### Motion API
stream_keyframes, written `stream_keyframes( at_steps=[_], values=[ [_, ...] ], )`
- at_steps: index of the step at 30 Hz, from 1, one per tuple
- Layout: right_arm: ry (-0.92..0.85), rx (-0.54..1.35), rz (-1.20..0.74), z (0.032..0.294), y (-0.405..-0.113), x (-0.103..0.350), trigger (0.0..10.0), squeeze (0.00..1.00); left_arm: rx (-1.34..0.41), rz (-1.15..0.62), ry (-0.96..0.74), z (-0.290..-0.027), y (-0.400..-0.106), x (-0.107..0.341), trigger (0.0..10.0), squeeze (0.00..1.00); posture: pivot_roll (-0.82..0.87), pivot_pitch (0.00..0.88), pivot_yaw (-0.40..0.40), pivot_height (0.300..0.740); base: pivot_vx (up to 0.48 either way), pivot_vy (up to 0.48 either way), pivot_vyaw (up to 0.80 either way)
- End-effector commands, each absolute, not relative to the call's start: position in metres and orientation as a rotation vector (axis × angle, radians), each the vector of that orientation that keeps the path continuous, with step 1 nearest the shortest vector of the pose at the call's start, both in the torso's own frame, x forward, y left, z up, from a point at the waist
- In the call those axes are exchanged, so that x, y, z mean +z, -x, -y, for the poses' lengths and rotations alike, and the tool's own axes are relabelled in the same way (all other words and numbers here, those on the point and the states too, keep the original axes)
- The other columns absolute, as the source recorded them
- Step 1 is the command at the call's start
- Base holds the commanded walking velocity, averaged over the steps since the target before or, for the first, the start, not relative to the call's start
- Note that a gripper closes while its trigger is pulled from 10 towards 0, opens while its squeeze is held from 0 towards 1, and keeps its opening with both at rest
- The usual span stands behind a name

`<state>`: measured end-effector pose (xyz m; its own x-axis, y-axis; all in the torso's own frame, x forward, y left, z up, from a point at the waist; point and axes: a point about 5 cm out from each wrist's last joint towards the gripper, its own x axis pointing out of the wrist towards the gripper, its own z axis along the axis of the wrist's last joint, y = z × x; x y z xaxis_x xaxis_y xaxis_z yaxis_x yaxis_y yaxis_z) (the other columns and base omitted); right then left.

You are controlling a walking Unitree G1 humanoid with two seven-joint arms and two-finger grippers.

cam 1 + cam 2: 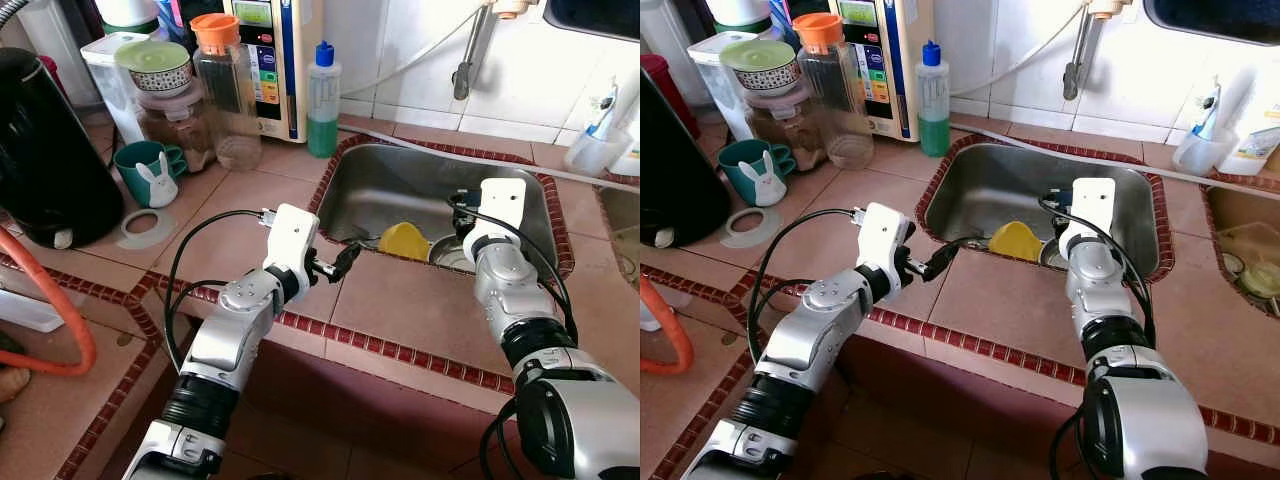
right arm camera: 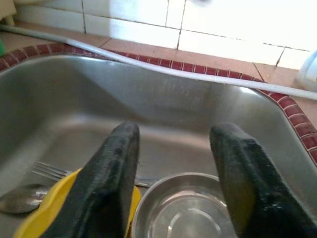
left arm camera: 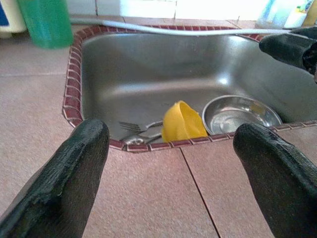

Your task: Kitchen organization

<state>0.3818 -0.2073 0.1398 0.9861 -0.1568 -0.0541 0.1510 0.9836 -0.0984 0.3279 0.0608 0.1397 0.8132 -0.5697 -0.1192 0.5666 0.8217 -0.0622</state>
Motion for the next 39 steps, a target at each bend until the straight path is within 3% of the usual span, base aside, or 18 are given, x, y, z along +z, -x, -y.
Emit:
stream_keyframes(
  at_steps=[1,10,16,18,24,27,37,38,39],
  values=[
    [0.072,-0.159,-0.02,0.207,-0.381,0.146,10.0,1.0,-0.594,-0.094,0.02,-0.06,-0.331,0.149,10.0,0.0,0.07,0.019,0.049,0.74,0.0,0.0,0.0],
    [0.068,-0.143,0.085,0.212,-0.353,0.157,10.0,1.0,-0.505,-0.033,0.031,-0.067,-0.336,0.153,10.0,0.0,0.03,0.01,0.046,0.74,0.0,0.0,0.0],
    [0.103,-0.118,0.139,0.212,-0.316,0.17,10.0,1.0,-0.447,-0.013,0.034,-0.079,-0.333,0.149,10.0,0.0,0.0,0.0,0.054,0.74,0.0,0.0,0.0],
    [0.112,-0.106,0.147,0.206,-0.297,0.176,10.0,1.0,-0.465,-0.016,0.033,-0.076,-0.328,0.144,10.0,0.0,-0.02,0.0,0.064,0.74,0.0,0.0,0.0],
    [0.133,-0.077,0.147,0.197,-0.279,0.183,10.0,1.0,-0.475,0.0,0.023,-0.074,-0.326,0.145,10.0,0.0,-0.03,0.0,0.072,0.74,0.0,0.0,0.0],
    [0.132,-0.057,0.124,0.188,-0.258,0.182,10.0,1.0,-0.441,-0.004,0.029,-0.086,-0.324,0.141,10.0,0.0,-0.05,0.0,0.077,0.74,0.0,0.0,0.0],
    [0.103,-0.084,0.049,0.19,-0.233,0.178,10.0,1.0,-0.334,-0.013,0.033,-0.114,-0.323,0.139,10.0,0.0,-0.04,0.0,0.068,0.74,0.0,0.0,0.0],
    [0.092,-0.088,0.048,0.19,-0.232,0.179,10.0,0.92,-0.333,-0.016,0.031,-0.114,-0.324,0.139,10.0,0.0,-0.04,0.0,0.068,0.74,0.0,0.0,0.0],
    [0.092,-0.088,0.048,0.19,-0.232,0.179,10.0,0.92,-0.333,-0.016,0.031,-0.114,-0.324,0.139,10.0,0.0,-0.04,0.0,0.068,0.74,0.0,0.0,0.0]
  ],
)
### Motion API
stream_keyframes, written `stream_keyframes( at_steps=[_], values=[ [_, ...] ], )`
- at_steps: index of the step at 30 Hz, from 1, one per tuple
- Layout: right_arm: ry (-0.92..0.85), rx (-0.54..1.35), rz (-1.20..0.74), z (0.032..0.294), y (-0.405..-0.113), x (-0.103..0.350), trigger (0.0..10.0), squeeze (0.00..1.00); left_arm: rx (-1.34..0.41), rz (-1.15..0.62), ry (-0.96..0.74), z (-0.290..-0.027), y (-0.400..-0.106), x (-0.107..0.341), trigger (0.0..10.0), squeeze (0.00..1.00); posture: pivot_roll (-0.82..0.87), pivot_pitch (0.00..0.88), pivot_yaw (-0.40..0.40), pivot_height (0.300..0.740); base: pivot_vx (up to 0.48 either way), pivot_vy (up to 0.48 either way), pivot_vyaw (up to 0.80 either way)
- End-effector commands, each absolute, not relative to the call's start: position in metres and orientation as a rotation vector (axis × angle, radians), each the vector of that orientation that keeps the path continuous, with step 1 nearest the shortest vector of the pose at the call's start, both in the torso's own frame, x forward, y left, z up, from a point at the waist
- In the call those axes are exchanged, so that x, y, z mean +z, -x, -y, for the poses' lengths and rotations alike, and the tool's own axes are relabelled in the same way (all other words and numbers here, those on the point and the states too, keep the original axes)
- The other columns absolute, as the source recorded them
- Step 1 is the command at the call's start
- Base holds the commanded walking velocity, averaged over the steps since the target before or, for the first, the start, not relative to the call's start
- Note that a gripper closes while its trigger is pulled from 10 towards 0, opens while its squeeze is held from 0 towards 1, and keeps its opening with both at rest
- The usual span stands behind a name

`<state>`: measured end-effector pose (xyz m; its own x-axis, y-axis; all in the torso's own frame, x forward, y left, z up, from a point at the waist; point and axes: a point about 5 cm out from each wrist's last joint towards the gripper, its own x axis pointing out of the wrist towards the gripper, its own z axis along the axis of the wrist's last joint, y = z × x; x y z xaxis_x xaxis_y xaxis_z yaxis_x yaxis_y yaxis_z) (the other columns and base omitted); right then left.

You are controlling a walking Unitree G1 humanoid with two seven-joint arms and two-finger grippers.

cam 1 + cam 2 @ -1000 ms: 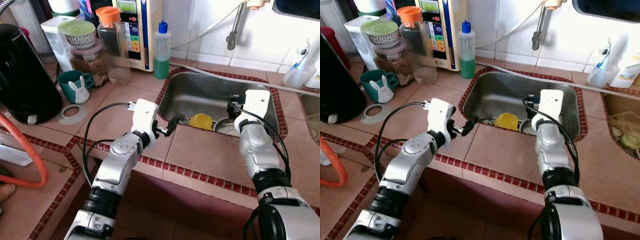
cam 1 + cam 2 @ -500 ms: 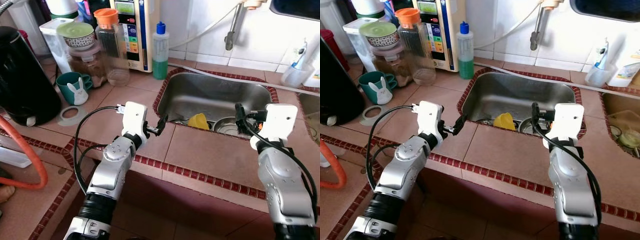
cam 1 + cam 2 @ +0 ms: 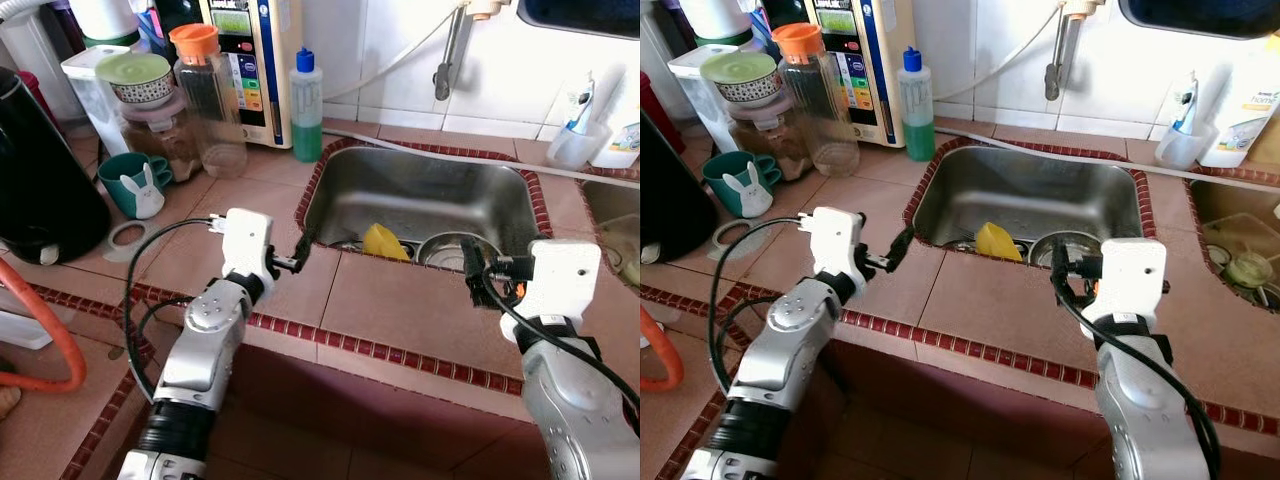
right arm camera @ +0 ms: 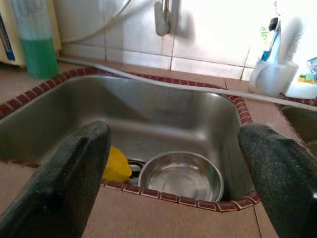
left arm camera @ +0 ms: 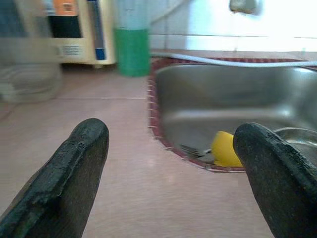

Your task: Kitchen organization

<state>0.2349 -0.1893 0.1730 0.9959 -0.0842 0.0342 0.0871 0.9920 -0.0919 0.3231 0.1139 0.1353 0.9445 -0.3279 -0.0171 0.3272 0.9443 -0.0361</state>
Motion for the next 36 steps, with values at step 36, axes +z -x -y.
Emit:
stream_keyframes(
  at_steps=[36],
  values=[
    [0.016,-0.018,0.026,0.174,-0.241,0.182,10.0,0.6,-0.37,0.007,0.04,-0.097,-0.325,0.147,10.0,0.0,-0.03,0.0,0.071,0.74,0.0,0.0,-0.47]
  ],
)
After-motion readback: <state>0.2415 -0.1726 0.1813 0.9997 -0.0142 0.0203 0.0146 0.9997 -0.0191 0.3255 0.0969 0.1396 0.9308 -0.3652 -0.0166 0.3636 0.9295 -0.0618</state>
